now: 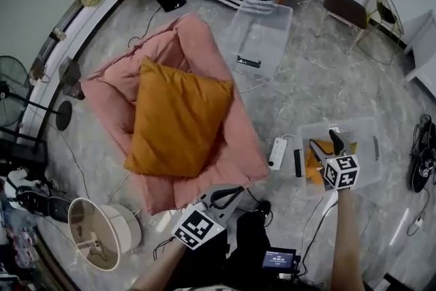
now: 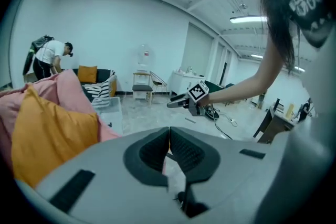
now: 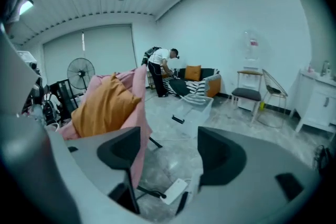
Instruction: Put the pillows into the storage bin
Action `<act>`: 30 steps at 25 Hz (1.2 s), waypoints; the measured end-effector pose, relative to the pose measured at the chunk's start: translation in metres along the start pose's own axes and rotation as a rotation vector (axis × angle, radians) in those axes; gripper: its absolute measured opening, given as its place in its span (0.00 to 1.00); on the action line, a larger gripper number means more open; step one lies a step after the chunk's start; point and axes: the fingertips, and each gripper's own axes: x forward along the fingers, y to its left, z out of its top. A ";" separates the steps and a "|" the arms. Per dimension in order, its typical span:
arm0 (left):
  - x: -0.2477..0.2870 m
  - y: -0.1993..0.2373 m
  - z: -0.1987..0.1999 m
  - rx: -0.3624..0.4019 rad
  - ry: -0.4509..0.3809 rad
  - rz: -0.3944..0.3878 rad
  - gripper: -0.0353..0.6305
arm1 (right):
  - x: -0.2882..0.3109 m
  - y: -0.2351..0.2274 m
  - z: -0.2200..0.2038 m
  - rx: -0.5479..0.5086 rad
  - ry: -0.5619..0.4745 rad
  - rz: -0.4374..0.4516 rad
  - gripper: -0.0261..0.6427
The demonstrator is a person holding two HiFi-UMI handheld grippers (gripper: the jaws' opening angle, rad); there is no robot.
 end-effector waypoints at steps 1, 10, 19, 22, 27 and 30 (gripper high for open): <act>-0.018 0.012 -0.007 -0.015 -0.008 0.026 0.07 | 0.015 0.029 0.016 -0.020 -0.012 0.042 0.55; -0.172 0.113 -0.073 -0.086 -0.055 0.228 0.07 | 0.135 0.309 0.124 -0.161 -0.073 0.384 0.55; -0.312 0.178 -0.165 -0.274 -0.079 0.494 0.07 | 0.204 0.588 0.095 -0.399 0.065 0.756 0.52; -0.354 0.187 -0.194 -0.371 -0.097 0.589 0.07 | 0.210 0.664 0.071 -0.524 0.136 0.873 0.52; -0.404 0.187 -0.237 -0.492 -0.130 0.697 0.07 | 0.230 0.754 0.015 -0.788 0.237 0.980 0.52; -0.421 0.169 -0.256 -0.556 -0.145 0.739 0.07 | 0.241 0.781 -0.018 -1.021 0.283 0.982 0.52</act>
